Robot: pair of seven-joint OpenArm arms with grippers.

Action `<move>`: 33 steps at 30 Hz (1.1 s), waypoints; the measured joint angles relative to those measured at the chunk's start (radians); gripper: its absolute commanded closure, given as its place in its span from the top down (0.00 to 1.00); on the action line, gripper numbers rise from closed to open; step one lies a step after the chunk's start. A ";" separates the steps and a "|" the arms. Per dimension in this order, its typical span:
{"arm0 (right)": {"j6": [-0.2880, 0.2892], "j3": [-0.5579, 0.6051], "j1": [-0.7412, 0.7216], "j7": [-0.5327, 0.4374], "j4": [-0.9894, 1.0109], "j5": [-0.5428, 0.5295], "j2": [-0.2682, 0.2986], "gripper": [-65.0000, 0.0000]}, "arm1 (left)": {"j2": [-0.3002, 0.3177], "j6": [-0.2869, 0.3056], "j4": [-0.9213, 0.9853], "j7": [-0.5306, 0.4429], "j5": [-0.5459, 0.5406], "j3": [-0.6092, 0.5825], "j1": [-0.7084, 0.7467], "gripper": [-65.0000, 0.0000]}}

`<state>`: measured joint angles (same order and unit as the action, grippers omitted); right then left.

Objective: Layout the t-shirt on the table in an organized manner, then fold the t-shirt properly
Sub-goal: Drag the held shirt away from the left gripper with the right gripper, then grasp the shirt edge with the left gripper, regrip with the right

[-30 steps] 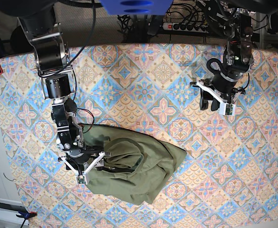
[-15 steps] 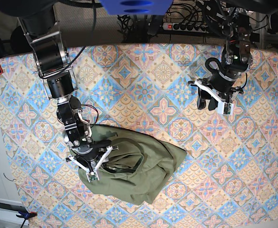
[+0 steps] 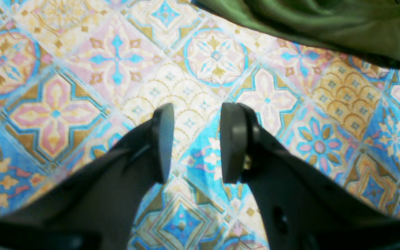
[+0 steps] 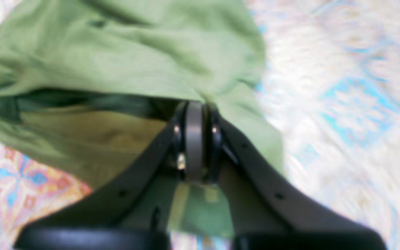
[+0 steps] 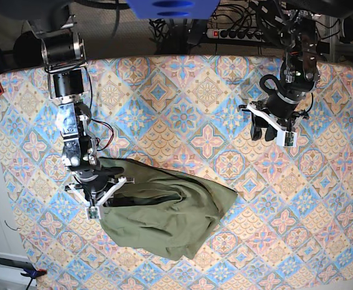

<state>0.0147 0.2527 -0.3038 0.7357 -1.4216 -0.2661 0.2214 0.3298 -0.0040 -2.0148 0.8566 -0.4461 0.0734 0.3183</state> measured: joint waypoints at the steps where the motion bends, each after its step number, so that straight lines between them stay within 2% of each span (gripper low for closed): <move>1: 0.018 -0.014 0.015 0.009 -0.025 0.008 0.000 0.01 | 0.000 0.000 0.000 0.000 0.000 0.000 -0.002 0.34; 4: 0.126 -0.044 0.089 0.011 -0.095 -0.008 0.031 0.01 | 0.000 0.000 0.000 -0.004 0.000 0.000 -0.003 0.34; 5: 0.137 -0.057 0.119 0.015 -0.117 -0.010 0.044 0.01 | 0.000 0.000 0.000 -0.004 0.000 0.000 -0.004 0.34; 9: 0.127 -0.167 0.250 0.040 -0.217 0.005 0.095 0.01 | 0.000 0.001 0.000 0.000 -0.001 0.002 -0.035 0.34; 17: 0.132 -0.375 0.445 0.033 -0.368 -0.002 0.120 0.01 | 0.002 0.000 0.000 0.000 0.000 0.002 -0.135 0.34; 21: 0.135 -0.506 0.474 0.037 -0.368 -0.003 0.119 0.01 | 0.000 0.000 0.016 0.000 0.000 -0.004 -0.186 0.34; 25: 0.131 -0.624 0.476 0.040 -0.365 0.004 0.124 0.02 | 0.000 0.002 0.144 -0.002 0.005 -0.004 -0.283 0.34; 27: 0.131 -0.681 0.481 0.030 -0.338 0.002 0.116 0.08 | 0.000 0.001 0.232 -0.001 0.000 -0.009 -0.338 0.34; 30: 0.127 -0.729 0.474 0.040 -0.258 0.010 0.119 0.28 | 0.006 -0.008 0.343 -0.001 0.008 -0.103 -0.422 0.34; 31: 0.113 -0.733 0.482 0.069 -0.253 0.009 0.118 0.34 | 0.000 -0.004 0.368 -0.001 0.006 -0.137 -0.445 0.35; 33: 0.121 -0.732 0.486 0.092 -0.253 0.012 0.111 0.43 | -0.003 0.004 0.416 -0.011 -0.006 -0.206 -0.486 0.35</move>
<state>0.1352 -0.4789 0.1822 0.8276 -1.6745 -0.2539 0.3325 0.3264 0.0002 -1.5986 0.8452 -0.4519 -0.1322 -0.1673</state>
